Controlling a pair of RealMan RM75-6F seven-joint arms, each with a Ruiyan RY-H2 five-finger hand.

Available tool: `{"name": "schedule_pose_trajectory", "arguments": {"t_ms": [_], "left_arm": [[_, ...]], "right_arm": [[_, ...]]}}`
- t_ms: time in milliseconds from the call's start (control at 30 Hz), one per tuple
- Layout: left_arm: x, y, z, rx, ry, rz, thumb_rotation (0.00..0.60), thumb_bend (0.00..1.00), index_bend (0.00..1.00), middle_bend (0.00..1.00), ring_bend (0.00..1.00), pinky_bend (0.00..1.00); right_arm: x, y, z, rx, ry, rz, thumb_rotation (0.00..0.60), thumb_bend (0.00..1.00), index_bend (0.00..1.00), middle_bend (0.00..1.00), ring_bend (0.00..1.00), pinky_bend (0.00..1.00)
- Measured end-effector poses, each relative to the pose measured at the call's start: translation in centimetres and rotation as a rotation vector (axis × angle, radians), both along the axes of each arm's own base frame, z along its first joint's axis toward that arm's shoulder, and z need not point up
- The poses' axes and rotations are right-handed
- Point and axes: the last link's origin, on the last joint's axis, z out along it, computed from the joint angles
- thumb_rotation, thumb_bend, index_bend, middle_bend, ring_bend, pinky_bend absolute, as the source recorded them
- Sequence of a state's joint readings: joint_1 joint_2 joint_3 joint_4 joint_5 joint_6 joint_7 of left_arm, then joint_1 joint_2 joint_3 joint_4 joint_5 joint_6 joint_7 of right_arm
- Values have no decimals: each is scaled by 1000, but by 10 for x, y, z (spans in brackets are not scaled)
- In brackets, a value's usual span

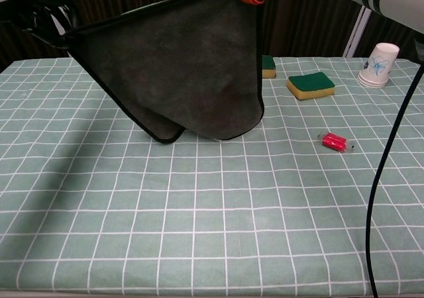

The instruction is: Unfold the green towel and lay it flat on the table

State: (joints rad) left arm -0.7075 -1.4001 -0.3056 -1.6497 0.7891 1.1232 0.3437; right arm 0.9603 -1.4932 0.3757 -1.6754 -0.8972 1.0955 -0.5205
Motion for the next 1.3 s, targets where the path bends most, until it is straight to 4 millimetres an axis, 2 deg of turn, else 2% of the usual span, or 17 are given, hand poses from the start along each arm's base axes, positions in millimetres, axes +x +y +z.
{"name": "schedule_pose_trajectory", "arguments": {"t_ms": [300, 400, 500, 633, 767, 933, 1067, 1300], "left_arm": [[-8, 43, 19, 204, 46, 35, 600, 527, 759, 437, 346, 331], [-7, 51, 26, 277, 36, 27, 600, 521, 759, 437, 346, 330], [-8, 49, 24, 277, 39, 11, 600, 516, 758, 437, 346, 330], [-14, 36, 14, 221, 67, -7, 600, 515, 758, 437, 346, 330], [-19, 14, 0, 123, 98, -39, 600, 515, 758, 437, 346, 330], [-23, -17, -9, 4, 133, -83, 600, 514, 758, 437, 346, 330], [-28, -43, -14, -67, 164, -121, 600, 509, 758, 437, 346, 330], [-28, -73, -24, -153, 197, -175, 600, 476, 744, 432, 346, 330]], "right_arm": [[7, -45, 2, -60, -69, 7, 580, 507, 734, 300, 96, 15], [10, -54, 1, -75, -106, 24, 587, 505, 734, 302, 96, 15], [9, -56, -4, -58, -126, 35, 584, 505, 731, 301, 96, 15], [1, -52, -17, 1, -113, 43, 583, 504, 724, 302, 96, 15], [-12, -44, -30, 76, -75, 60, 584, 503, 717, 302, 95, 15], [-27, -30, -36, 129, -44, 71, 579, 505, 716, 301, 95, 15], [-37, -14, -37, 176, -23, 85, 581, 504, 717, 301, 94, 15], [-60, 18, -44, 252, 48, 120, 577, 505, 716, 301, 92, 16]]}}
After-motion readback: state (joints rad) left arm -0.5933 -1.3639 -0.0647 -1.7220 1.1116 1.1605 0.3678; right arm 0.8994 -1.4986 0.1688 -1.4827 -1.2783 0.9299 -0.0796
